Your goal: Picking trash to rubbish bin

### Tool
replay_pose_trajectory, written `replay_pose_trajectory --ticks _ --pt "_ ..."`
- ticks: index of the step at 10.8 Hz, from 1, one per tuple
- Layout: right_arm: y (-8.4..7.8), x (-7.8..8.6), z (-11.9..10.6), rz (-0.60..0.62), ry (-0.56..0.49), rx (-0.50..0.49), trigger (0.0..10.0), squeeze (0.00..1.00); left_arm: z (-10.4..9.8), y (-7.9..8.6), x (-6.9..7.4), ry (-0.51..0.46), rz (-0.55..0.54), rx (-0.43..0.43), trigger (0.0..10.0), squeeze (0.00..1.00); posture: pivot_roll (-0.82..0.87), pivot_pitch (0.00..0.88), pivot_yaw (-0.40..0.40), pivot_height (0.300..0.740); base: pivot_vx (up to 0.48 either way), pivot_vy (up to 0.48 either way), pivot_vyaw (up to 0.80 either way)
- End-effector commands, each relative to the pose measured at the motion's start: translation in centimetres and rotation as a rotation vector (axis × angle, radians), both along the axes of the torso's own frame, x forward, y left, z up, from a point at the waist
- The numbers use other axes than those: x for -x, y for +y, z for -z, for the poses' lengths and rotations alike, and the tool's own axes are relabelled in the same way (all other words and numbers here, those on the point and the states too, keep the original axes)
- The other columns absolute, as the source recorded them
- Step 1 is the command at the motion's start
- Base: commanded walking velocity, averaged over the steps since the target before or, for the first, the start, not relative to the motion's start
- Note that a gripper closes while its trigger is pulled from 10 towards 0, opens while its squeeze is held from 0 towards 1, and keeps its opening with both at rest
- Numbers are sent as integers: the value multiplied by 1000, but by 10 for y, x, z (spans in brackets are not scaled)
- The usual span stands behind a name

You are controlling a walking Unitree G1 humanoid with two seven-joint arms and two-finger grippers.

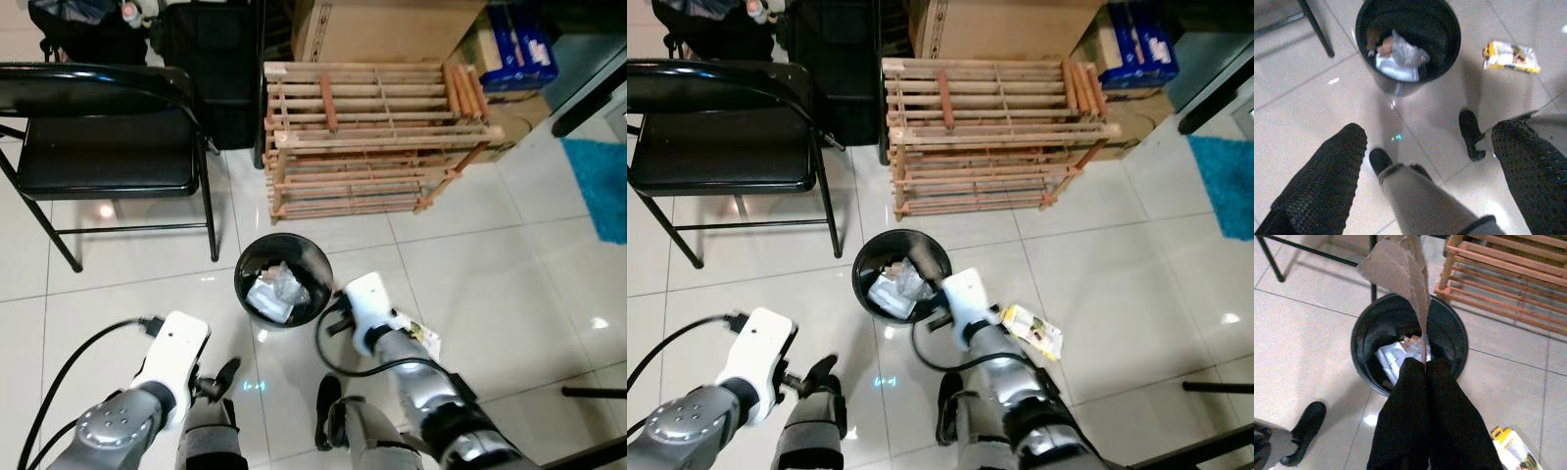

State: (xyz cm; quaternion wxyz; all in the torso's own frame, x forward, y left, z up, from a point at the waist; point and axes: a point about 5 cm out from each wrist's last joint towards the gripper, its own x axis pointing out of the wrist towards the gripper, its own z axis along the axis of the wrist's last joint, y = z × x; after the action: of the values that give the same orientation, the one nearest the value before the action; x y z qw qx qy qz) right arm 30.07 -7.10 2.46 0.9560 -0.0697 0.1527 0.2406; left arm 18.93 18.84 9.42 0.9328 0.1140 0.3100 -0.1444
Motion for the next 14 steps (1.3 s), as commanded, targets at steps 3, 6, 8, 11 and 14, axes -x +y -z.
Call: replay_pose_trajectory --ticks 3,6,8,11,14 --pt "15 9 11 -50 55 -13 10000 0 -3 -2 9 44 24 17 10000 0 523 419 -152 740 0 0 0" --pt "32 8 6 -86 78 -85 10000 0 -5 6 15 63 10 -6 10000 0 565 434 -141 740 0 0 0" --pt "47 6 -2 -132 66 -115 10000 0 -4 7 16 67 8 -13 10000 0 571 433 -140 740 0 0 0" --pt "61 5 -11 -176 38 -156 10000 1000 -3 7 16 71 17 -18 10000 0 572 431 -141 740 0 0 0" --pt "57 8 -6 -175 45 -166 10000 1000 -3 5 17 71 27 -22 10000 0 568 428 -138 740 0 0 0"
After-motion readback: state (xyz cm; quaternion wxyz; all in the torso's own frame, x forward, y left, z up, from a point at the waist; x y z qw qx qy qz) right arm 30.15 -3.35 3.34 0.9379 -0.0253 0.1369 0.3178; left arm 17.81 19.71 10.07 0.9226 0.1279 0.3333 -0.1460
